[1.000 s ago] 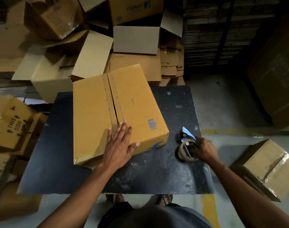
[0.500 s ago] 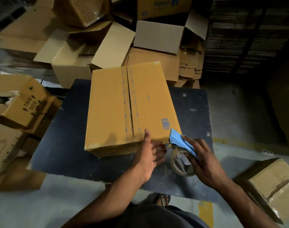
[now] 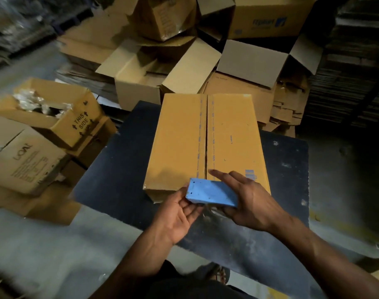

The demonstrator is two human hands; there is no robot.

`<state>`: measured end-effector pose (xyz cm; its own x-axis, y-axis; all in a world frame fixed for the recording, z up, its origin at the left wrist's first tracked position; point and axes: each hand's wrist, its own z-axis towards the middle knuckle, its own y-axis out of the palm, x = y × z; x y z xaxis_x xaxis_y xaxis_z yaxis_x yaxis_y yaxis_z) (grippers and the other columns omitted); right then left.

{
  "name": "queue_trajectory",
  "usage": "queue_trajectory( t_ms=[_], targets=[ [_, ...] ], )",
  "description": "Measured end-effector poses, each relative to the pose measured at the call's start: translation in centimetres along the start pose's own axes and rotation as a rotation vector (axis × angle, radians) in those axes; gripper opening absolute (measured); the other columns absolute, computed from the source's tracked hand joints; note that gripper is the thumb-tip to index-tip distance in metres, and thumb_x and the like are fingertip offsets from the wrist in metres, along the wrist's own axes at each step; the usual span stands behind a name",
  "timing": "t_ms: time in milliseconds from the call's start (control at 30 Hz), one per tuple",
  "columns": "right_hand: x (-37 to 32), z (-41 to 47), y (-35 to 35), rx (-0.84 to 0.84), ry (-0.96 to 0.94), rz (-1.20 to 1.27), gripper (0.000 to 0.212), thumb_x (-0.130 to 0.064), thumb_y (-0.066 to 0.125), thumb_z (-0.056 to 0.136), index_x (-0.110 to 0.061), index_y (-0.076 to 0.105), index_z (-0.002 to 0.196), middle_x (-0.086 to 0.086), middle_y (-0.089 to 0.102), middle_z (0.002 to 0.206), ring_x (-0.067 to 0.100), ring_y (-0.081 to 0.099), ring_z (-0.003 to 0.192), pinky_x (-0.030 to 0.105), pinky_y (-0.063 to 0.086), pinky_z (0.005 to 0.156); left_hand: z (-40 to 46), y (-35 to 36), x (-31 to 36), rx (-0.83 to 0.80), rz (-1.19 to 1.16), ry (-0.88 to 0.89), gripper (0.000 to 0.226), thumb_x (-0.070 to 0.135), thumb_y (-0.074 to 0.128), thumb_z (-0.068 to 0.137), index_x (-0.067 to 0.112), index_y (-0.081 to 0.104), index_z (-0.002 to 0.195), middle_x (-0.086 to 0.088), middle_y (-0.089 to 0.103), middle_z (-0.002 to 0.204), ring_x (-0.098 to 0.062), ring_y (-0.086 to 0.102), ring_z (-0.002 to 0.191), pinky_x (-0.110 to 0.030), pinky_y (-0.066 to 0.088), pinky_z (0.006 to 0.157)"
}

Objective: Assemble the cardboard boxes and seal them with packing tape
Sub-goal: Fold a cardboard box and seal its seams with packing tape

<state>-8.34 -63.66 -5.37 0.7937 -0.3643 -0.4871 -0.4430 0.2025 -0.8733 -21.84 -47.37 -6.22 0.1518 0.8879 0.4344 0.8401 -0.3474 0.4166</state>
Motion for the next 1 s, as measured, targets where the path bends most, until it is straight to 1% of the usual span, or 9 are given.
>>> queue_trajectory(
  t_ms=[100,233,333,433,567,667,767,867,1000],
  targets=[
    [-2.3,3.9,-0.5,-0.096,-0.098,-0.104,0.085,-0.063,0.061,0.09,-0.05,0.012,0.159,-0.007,0.049,0.116,0.026,0.061,0.085,0.044,0.055,0.065,0.3,-2.0,2.1,0.106,0.059,0.163,0.017,0.003,0.054,0.103,0.007,0.071,0.105,-0.013,0.08,0.096,-0.02,0.077,0.081,-0.031,0.06,0.068],
    [-4.6,7.1,0.3,-0.292,-0.203,-0.299,0.073,-0.054,0.058,0.097,-0.058,0.016,0.156,0.0,0.043,0.119,0.024,0.06,0.083,0.041,0.056,0.068,0.7,-5.9,5.9,0.262,0.147,0.344,0.008,0.002,0.064,0.099,0.001,0.071,0.103,-0.011,0.078,0.077,-0.019,0.077,0.069,-0.025,0.06,0.055],
    [-3.8,7.5,-1.4,-0.309,-0.167,-0.357,0.064,-0.054,0.055,0.101,-0.063,0.02,0.153,-0.003,0.043,0.119,0.015,0.054,0.084,0.027,0.041,0.067,1.7,-10.7,8.6,0.346,0.076,0.42,0.012,0.001,0.06,0.101,-0.005,0.067,0.108,-0.008,0.077,0.071,-0.017,0.077,0.067,-0.022,0.06,0.057],
    [-2.8,7.0,-2.7,-0.351,-0.106,-0.384,0.062,-0.055,0.057,0.1,-0.066,0.023,0.151,-0.009,0.042,0.12,0.008,0.047,0.083,0.023,0.038,0.067,2.7,-13.2,10.0,0.3,0.149,0.389,0.012,0.005,0.063,0.1,-0.003,0.067,0.108,-0.013,0.079,0.083,-0.022,0.079,0.079,-0.025,0.062,0.063],
    [-3.3,6.7,-1.3,-0.427,-0.054,-0.454,0.064,-0.048,0.057,0.101,-0.059,0.023,0.154,-0.005,0.041,0.128,0.012,0.057,0.092,0.024,0.049,0.075,4.4,-12.7,9.7,0.291,0.15,0.373,0.013,0.005,0.069,0.097,-0.002,0.07,0.108,-0.018,0.078,0.096,-0.026,0.079,0.088,-0.031,0.064,0.074],
    [-3.2,6.4,-0.5,-0.412,-0.025,-0.453,0.068,-0.044,0.063,0.098,-0.059,0.027,0.153,-0.002,0.044,0.126,0.017,0.061,0.093,0.031,0.054,0.074,5.6,-12.8,9.2,0.315,0.121,0.415,0.022,0.003,0.078,0.088,-0.005,0.072,0.108,-0.021,0.078,0.094,-0.029,0.079,0.086,-0.031,0.065,0.07],
    [-3.6,6.5,0.3,-0.428,-0.038,-0.463,0.068,-0.039,0.065,0.097,-0.055,0.03,0.154,0.004,0.047,0.126,0.022,0.061,0.091,0.036,0.055,0.076,6.3,-13.2,8.8,0.36,0.094,0.444,0.023,-0.001,0.079,0.086,-0.005,0.071,0.108,-0.022,0.077,0.093,-0.03,0.079,0.082,-0.031,0.064,0.067],
    [-4.4,7.0,0.3,-0.427,-0.024,-0.499,0.069,-0.034,0.06,0.099,-0.056,0.027,0.155,0.004,0.045,0.128,0.024,0.06,0.096,0.036,0.052,0.08,6.7,-13.6,9.1,0.387,0.108,0.452,0.016,-0.001,0.079,0.087,0.001,0.072,0.101,-0.017,0.078,0.088,-0.028,0.079,0.083,-0.035,0.065,0.072],
    [-5.2,7.9,0.4,-0.451,0.001,-0.544,0.066,-0.028,0.055,0.102,-0.055,0.027,0.155,0.003,0.043,0.126,0.023,0.058,0.097,0.03,0.039,0.074,7.4,-14.1,8.9,0.41,0.134,0.434,0.014,0.0,0.08,0.086,0.003,0.072,0.098,-0.015,0.078,0.088,-0.025,0.079,0.081,-0.032,0.064,0.068]
  ],
)
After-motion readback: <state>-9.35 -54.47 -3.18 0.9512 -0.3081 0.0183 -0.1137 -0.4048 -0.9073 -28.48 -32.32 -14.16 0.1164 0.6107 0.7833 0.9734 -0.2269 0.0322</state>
